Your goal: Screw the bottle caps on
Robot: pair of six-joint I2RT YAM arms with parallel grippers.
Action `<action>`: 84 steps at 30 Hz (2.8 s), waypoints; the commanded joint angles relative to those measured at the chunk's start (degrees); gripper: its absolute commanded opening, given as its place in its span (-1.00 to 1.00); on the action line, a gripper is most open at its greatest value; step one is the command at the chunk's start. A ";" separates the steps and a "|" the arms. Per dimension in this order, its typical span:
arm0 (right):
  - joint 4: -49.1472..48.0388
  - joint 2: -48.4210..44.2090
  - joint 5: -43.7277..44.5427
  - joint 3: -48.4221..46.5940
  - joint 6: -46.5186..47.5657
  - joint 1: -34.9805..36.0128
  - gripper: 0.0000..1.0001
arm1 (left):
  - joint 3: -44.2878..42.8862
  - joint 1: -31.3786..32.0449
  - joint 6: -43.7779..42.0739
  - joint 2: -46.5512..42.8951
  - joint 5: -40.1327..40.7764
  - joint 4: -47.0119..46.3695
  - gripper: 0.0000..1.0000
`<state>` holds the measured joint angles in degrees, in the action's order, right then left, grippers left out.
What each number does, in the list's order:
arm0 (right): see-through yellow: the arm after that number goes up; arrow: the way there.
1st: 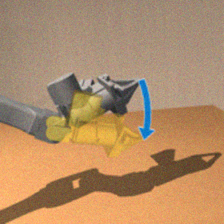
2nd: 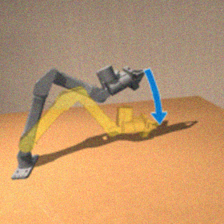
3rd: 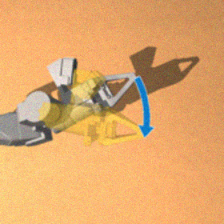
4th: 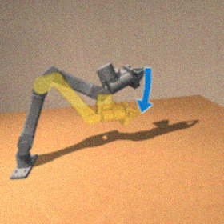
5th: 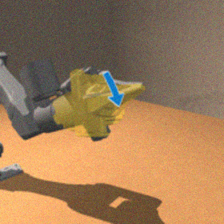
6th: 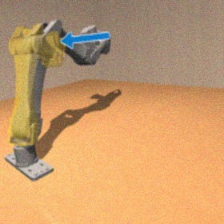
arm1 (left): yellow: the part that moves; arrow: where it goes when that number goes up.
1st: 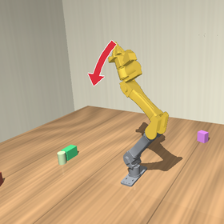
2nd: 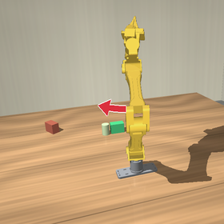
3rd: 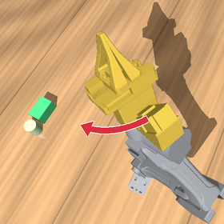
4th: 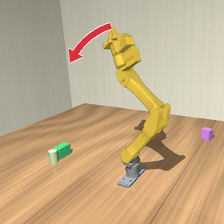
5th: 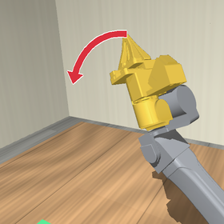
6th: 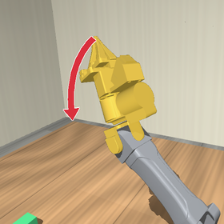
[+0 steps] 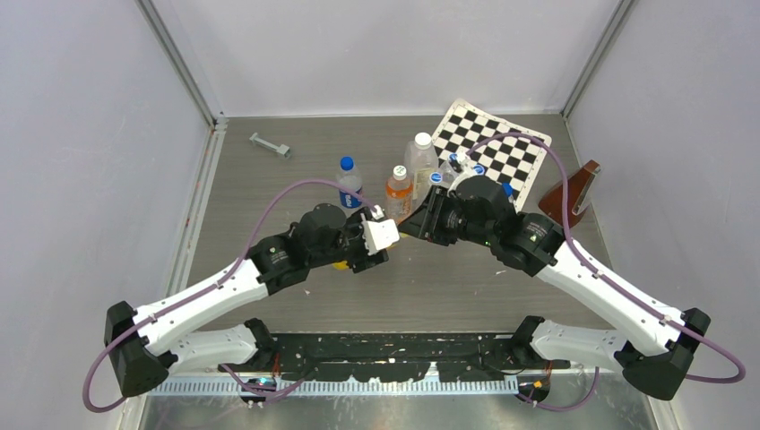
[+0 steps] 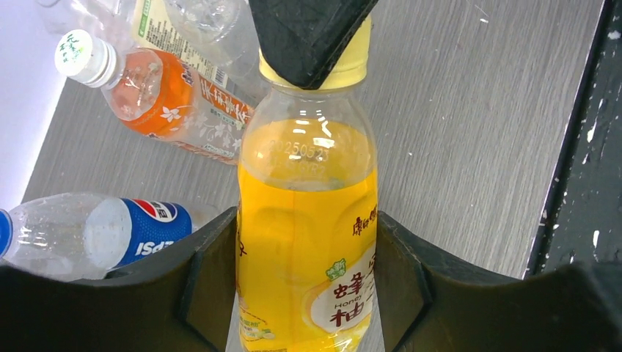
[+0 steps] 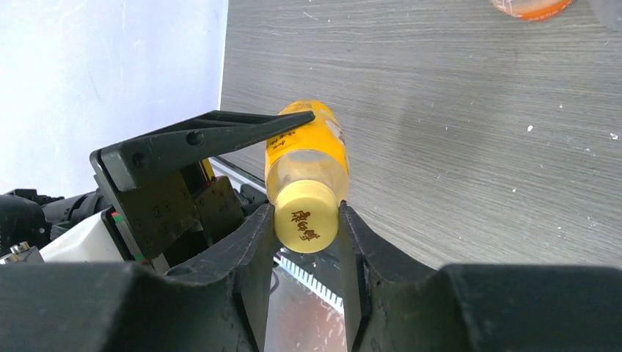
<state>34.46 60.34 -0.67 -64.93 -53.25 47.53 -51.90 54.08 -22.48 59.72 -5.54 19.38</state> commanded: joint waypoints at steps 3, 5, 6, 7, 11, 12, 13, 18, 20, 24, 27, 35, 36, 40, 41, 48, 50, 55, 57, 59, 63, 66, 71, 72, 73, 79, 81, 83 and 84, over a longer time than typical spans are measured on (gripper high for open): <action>-6.95 -3.46 6.94 2.26 1.09 -1.19 -0.04 | -0.25 0.23 5.31 -2.24 6.39 -4.74 -1.00; -10.82 -5.16 6.84 4.69 2.29 -1.13 0.10 | -0.39 0.23 7.46 -2.15 7.19 -5.04 -1.00; -12.05 -5.61 6.92 6.16 2.92 -1.12 0.14 | -0.33 0.23 8.40 -2.08 7.16 -5.33 -1.00; -14.26 -5.81 6.89 6.72 3.57 -1.17 0.21 | -0.20 0.23 9.17 -2.05 7.02 -5.70 -1.00; -18.74 -6.08 6.19 9.03 9.25 -1.14 0.28 | 0.51 0.23 12.28 -1.52 6.37 -7.84 -1.00; -19.87 -5.93 6.07 9.53 9.81 -1.19 0.28 | 0.75 0.23 12.90 -1.44 6.08 -8.46 -1.00; -20.53 -5.84 5.62 9.76 10.47 -1.20 0.28 | 0.95 0.23 13.46 -1.33 5.88 -9.14 -1.00; -24.37 -4.30 2.47 10.85 10.68 -1.12 0.24 | 1.11 0.23 15.06 -0.61 5.80 -10.94 -1.00; -24.78 -3.57 1.64 10.98 10.83 -1.12 0.19 | 1.01 0.23 15.63 -0.25 4.27 -11.63 -1.00; -26.98 -2.50 -2.56 11.93 11.54 -1.15 0.05 | 1.50 0.23 16.82 0.35 3.23 -13.34 -1.00; -27.61 -1.97 -2.96 12.66 12.74 -1.12 -0.14 | 1.75 0.23 17.77 0.66 3.03 -14.11 -1.00; -27.31 -5.35 2.23 16.62 19.21 -1.12 -0.93 | 6.04 0.23 21.27 -3.00 5.09 -16.04 0.13; -26.88 -5.68 3.50 16.66 20.95 -1.12 -0.97 | 6.49 0.23 21.88 -4.18 6.81 -15.86 0.33; -20.76 -7.47 6.76 14.44 28.17 -1.08 -0.99 | 6.22 0.23 23.92 -8.28 11.41 -9.92 0.85; -17.87 -7.58 8.21 12.99 29.68 -1.15 -0.99 | 5.81 0.19 24.15 -9.36 12.92 -7.75 0.95; -9.25 -7.54 14.87 8.97 39.89 -1.11 -0.99 | 4.01 0.06 23.96 -18.80 25.16 5.78 0.99; -8.26 -6.73 15.03 7.94 41.35 -1.12 -0.99 | 4.81 0.06 22.86 -21.52 28.59 7.18 0.99; -5.08 -2.45 16.59 4.22 44.74 -0.32 -0.99 | 6.71 0.06 20.23 -26.77 37.13 10.32 0.99; -5.32 -1.48 17.86 4.09 45.40 0.18 -0.99 | 8.12 0.06 19.90 -28.59 39.48 10.10 0.99; -6.36 -0.74 18.99 4.76 46.49 0.79 -0.99 | 10.07 0.06 19.56 -30.45 41.09 8.76 0.99; -7.23 1.50 21.34 5.24 47.47 2.11 -0.98 | 13.64 0.06 17.92 -32.98 42.69 4.74 0.99; -8.07 2.44 22.19 5.62 46.61 2.79 -0.90 | 13.24 0.06 17.04 -32.93 44.02 5.03 0.99; -9.74 2.82 23.32 7.36 45.56 3.87 -0.76 | 13.61 0.06 16.91 -33.51 44.33 5.67 0.99; -9.75 2.85 23.38 7.62 45.18 4.06 -0.75 | 13.69 0.04 17.02 -33.76 44.15 5.55 0.99; -9.71 2.90 23.48 8.15 45.09 4.15 -0.72 | 13.81 -0.01 16.96 -33.87 44.05 5.44 0.99; -9.65 2.11 23.60 9.93 43.38 5.03 -0.46 | 13.72 -0.03 16.92 -34.10 43.80 5.71 0.99; -9.70 1.48 23.34 10.25 42.97 5.17 -0.32 | 13.69 -0.03 16.94 -34.12 43.60 5.76 0.99; -9.64 0.93 23.31 10.33 42.83 5.27 -0.18 | 13.67 -0.03 16.92 -34.21 43.51 5.69 0.99; -9.61 0.57 23.37 10.38 42.77 5.27 -0.14 | 13.60 -0.03 16.98 -34.36 43.58 5.75 0.99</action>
<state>25.93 62.87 21.98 -55.24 -9.08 52.31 -38.00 54.26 -5.04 26.11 37.47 27.44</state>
